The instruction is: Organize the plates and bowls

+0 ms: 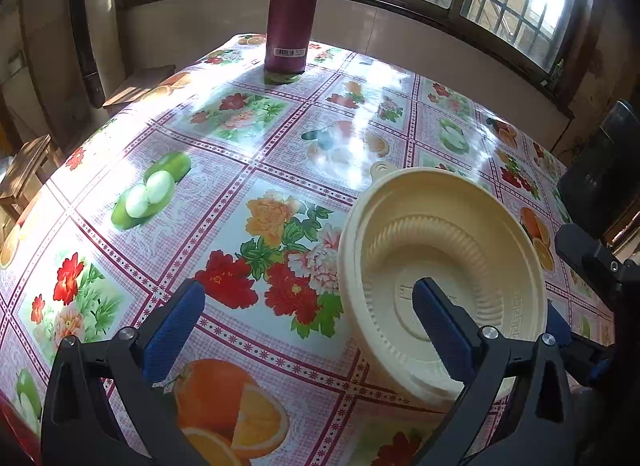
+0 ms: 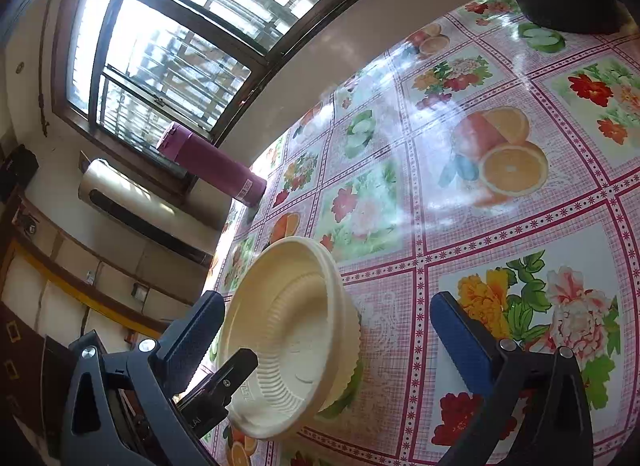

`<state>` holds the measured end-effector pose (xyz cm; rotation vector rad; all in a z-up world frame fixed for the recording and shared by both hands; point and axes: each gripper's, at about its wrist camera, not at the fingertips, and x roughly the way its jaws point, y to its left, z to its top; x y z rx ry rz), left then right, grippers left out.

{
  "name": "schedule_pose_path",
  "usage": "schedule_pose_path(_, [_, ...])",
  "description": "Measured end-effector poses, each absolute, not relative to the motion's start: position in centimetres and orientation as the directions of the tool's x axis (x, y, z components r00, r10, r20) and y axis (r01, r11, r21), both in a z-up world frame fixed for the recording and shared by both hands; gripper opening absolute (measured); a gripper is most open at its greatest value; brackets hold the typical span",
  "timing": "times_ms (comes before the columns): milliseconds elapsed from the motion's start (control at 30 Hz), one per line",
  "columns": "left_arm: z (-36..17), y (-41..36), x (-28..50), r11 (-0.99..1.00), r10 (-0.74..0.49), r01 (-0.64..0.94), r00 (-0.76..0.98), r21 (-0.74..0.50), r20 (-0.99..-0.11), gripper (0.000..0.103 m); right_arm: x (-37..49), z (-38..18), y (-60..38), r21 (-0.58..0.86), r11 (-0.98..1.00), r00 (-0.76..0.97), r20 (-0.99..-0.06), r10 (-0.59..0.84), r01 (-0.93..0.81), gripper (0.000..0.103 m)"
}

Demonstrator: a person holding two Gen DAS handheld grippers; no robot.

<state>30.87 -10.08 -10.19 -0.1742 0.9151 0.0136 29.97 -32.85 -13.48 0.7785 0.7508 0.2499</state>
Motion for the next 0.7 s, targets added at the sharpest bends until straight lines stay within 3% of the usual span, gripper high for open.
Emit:
schedule_pose_path(333, [-10.9, -10.1, 31.4, 0.971, -0.182, -0.020, 0.579, -0.237, -0.795, 0.101, 30.0, -13.6, -32.1, 0.692, 0.719, 0.710, -0.538, 0.454, 0.063, 0.082])
schedule_pose_path(500, [-10.8, -9.9, 31.3, 0.962, -0.216, -0.016, 0.573, -0.274, -0.791, 0.072, 30.0, -13.6, -32.2, 0.686, 0.725, 0.712, -0.539, 0.450, 0.061, 0.071])
schedule_pose_path(567, [-10.7, -9.5, 31.3, 0.958, -0.223, -0.022, 0.575, -0.288, -0.787, 0.050, 30.0, -13.5, -32.1, 0.681, 0.730, 0.712, -0.540, 0.448, 0.058, 0.065])
schedule_pose_path(700, [-10.5, -9.0, 31.2, 0.956, -0.214, -0.041, 0.584, -0.292, -0.783, 0.050, 30.0, -13.6, -32.2, 0.676, 0.734, 0.713, -0.545, 0.442, 0.062, 0.059])
